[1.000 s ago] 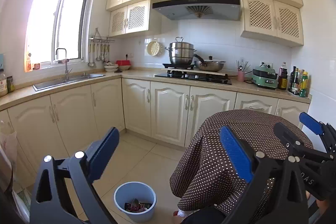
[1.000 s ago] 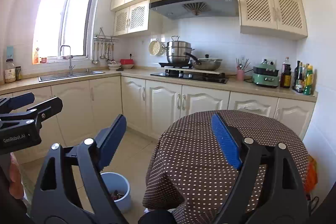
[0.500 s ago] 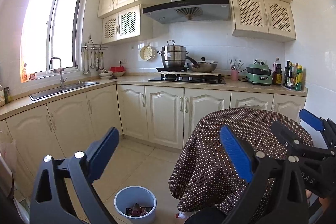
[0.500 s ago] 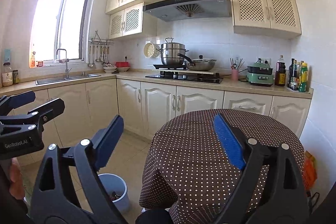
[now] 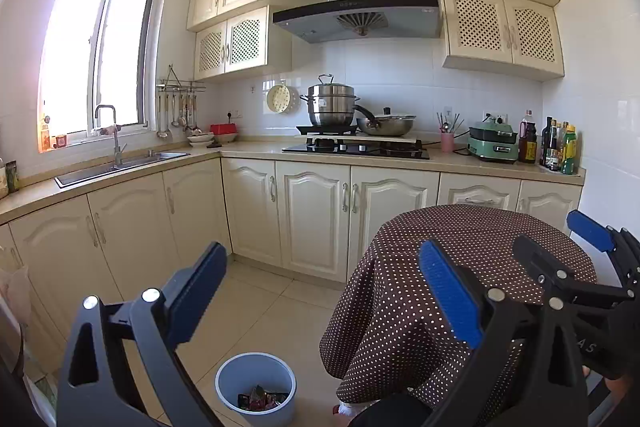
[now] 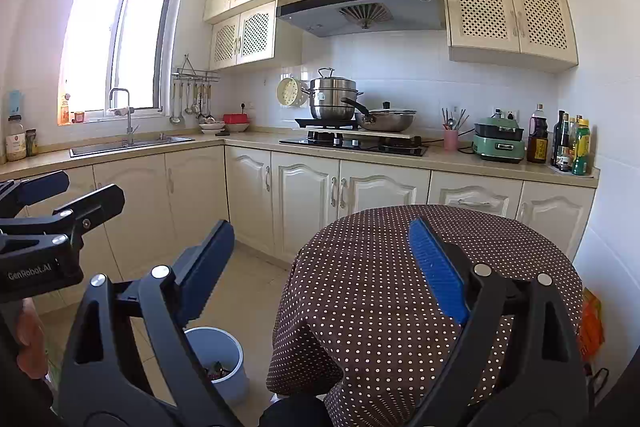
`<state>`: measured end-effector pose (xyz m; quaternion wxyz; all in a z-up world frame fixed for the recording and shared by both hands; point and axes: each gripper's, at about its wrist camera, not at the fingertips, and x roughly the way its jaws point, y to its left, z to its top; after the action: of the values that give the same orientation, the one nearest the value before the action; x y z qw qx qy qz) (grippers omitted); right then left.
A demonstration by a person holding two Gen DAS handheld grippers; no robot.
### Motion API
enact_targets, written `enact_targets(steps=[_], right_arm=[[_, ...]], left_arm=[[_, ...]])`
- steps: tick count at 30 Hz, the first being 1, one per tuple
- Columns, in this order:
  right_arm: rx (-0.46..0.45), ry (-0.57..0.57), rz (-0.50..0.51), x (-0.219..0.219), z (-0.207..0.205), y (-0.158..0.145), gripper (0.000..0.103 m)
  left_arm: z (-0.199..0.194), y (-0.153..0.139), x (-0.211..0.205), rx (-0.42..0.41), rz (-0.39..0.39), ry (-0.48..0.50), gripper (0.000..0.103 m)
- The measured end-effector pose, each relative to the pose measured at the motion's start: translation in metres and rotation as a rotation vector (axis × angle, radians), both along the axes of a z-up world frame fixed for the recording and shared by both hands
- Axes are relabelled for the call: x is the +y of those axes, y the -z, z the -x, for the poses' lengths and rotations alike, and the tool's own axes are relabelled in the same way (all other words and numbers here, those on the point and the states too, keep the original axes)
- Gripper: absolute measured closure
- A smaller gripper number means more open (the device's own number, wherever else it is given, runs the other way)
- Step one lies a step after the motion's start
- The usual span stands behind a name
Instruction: Collect trash
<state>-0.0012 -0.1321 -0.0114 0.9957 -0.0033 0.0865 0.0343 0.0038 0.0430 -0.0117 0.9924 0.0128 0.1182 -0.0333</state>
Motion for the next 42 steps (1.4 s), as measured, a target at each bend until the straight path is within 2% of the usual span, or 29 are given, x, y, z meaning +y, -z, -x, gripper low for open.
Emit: enact_targets(steps=[42], right_arm=[[0.013, -0.012, 0.000, -0.0071, -0.0032, 0.0048, 0.014]], left_arm=[[0.0003, 0.0050, 0.0002, 0.012, 0.006, 0.007, 0.008]])
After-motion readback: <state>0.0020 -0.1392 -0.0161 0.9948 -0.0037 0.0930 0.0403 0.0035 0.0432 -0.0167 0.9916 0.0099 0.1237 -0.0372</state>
